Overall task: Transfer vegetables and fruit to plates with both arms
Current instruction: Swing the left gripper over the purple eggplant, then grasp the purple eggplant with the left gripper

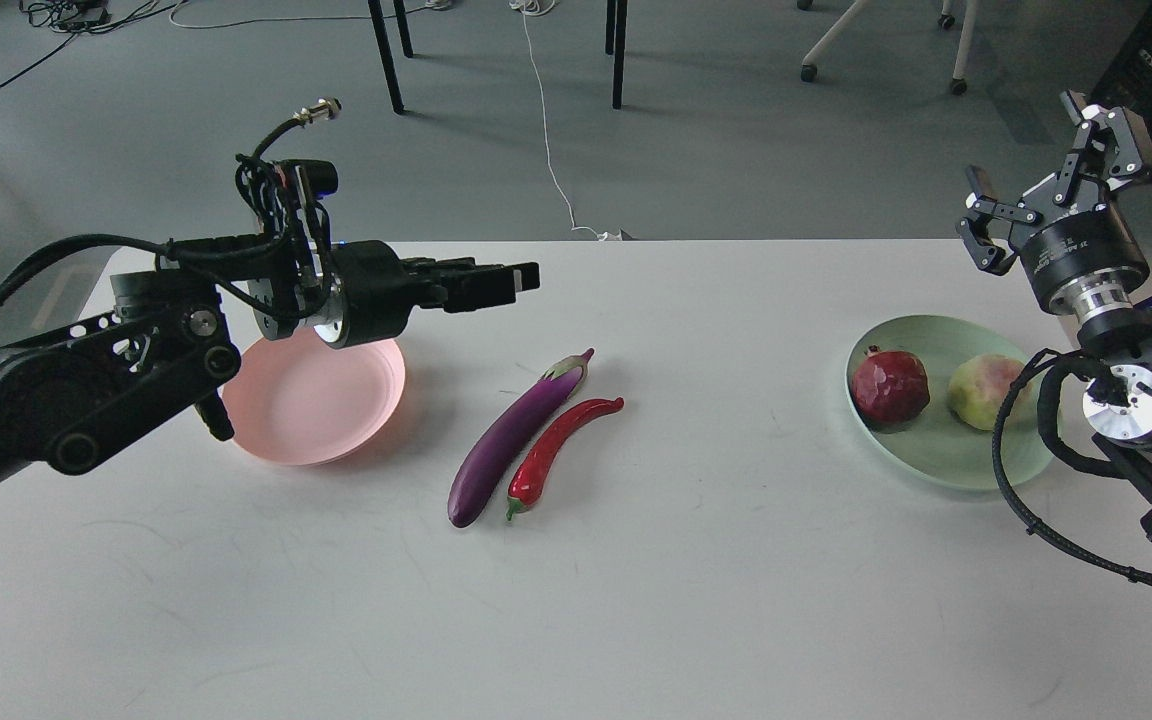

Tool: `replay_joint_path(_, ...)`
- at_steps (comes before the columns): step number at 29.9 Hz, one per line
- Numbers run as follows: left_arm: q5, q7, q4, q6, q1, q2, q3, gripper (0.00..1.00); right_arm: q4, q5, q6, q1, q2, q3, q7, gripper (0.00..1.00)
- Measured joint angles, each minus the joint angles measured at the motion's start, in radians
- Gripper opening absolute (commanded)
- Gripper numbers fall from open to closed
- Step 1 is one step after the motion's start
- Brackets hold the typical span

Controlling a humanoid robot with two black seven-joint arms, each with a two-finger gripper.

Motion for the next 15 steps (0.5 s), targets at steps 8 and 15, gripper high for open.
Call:
replay_joint_path(8,0.419,0.06,0.068,0.02,0.009,-0.149,0.106,0.97,-0.002,0.008,0.214,-0.178,-0.001,0.117,0.0,0.99)
replay_joint_path(15,0.467,0.084,0.187,0.063,0.014,-0.257,0.189,0.92,-0.015,0.013,0.224,-0.195,-0.001,0.125,0.0,0.99)
